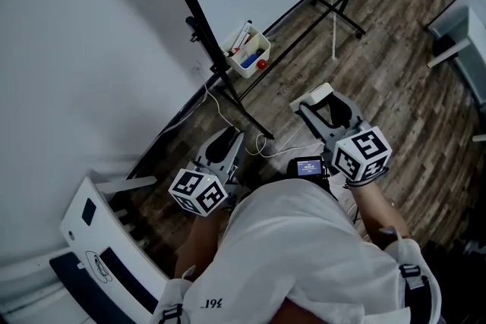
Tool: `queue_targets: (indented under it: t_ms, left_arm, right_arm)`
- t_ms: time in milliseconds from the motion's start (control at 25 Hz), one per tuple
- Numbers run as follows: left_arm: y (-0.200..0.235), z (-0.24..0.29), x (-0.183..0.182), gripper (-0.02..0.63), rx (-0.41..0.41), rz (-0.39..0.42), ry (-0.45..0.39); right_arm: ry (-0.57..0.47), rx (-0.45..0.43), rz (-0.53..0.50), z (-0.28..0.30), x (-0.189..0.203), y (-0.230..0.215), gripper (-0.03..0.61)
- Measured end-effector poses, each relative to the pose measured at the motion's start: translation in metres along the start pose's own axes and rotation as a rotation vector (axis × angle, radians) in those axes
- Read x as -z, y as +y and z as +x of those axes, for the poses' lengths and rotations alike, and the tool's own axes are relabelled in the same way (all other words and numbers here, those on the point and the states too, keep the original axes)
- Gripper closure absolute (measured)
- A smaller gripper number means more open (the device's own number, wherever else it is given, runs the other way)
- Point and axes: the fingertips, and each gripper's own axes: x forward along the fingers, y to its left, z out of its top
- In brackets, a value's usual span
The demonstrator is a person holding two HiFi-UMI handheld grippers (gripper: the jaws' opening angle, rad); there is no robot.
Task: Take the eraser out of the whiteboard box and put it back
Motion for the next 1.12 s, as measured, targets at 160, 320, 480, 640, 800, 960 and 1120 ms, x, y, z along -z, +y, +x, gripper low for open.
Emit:
queue_targets:
  t_ms: [160,320,480,640,800,960,1120]
  left_arm:
    - [-0.003,-0.001,0.005,0.486,0.003,-0.006,0.011]
    - [-0.004,-0.002,0.006,0.486,0.004,-0.003,0.014]
    - [-0.006,-0.001,0.007,0.486,0.009,0.008,0.025]
    - [-0.009,0.000,0.013,0.486,0.018,0.006,0.042]
    - [-0.011,0.001,0.017,0.486,0.024,0.003,0.050]
    - [-0.010,0.002,0.018,0.486,0.025,0.001,0.053]
    - [-0.011,0.000,0.018,0.486,0.020,0.000,0.051]
  right_arm:
    - [0.009,0.005,0.009,-0.001,0.005,0.000,0.310]
    - [0.015,0.007,0.012,-0.002,0.009,0.001,0.310]
    - [0.031,0.013,0.010,-0.005,0.016,0.001,0.310]
    - [0.047,0.015,0.024,-0.006,0.026,0.002,0.310]
    - [0.049,0.016,0.033,-0.007,0.029,0.003,0.310]
    - [0.050,0.022,0.038,-0.005,0.030,0.000,0.310]
    - [0.048,0.021,0.035,-0.008,0.029,0.000,0.310]
